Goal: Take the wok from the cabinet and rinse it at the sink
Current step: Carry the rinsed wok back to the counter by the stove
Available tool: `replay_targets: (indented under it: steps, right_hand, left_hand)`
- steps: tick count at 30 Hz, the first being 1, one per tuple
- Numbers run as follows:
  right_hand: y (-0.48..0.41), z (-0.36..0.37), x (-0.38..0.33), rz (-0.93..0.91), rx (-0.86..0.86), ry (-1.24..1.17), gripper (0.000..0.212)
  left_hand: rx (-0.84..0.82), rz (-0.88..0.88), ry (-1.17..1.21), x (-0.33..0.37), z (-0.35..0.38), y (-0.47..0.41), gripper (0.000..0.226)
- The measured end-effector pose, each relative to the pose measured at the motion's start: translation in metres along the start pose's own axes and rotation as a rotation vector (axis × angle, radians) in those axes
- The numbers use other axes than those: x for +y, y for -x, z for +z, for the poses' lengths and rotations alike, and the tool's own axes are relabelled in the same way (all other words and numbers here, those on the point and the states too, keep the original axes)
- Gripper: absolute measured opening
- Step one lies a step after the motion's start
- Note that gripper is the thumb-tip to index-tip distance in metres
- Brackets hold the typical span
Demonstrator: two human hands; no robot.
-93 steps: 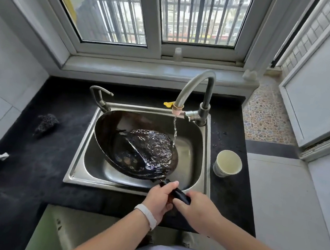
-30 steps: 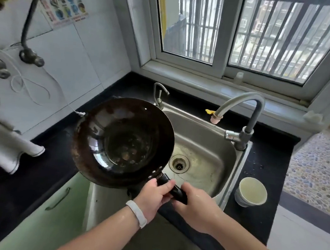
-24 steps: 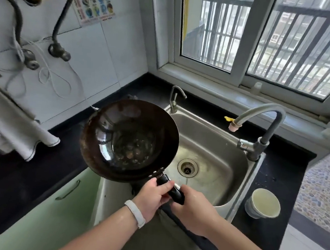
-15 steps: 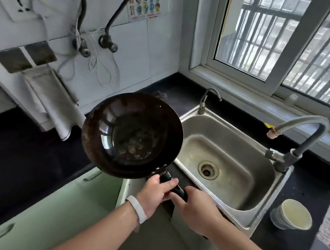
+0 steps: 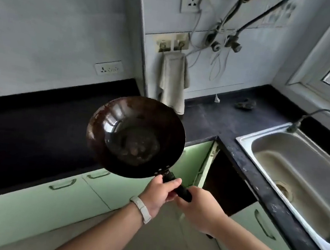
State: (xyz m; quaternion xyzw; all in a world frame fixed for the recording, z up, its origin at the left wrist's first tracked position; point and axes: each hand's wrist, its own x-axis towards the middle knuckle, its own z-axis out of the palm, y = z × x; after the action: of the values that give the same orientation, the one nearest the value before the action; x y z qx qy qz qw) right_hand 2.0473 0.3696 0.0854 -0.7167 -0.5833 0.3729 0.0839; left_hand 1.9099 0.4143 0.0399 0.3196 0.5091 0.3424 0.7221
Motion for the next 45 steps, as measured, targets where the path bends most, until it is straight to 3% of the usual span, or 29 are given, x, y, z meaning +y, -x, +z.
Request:
replay_targets:
  steps: [10,25,35,45]
  right_hand:
    - [-0.008,0.1,-0.15,-0.252,-0.228,0.189,0.036]
    - [-0.049,0.236,-0.319,-0.611,-0.609,0.451,0.037]
    - [-0.096,0.325,-0.455,-0.784,-0.932,0.351,0.04]
    - [-0.037,0.419,-0.563,-0.994,-1.132,0.444,0.034]
  left_hand:
    - [0.31,0.126,0.172,0.012,-0.173,0.078,0.015]
    - [0.826,0.179,0.527,0.02,-0.342,0.147,0.014]
    - [1.141,0.207,0.65,0.071,-0.457,0.172,0.007]
    - [1.383,0.344,0.773,0.063,-0.546,0.26,0.01]
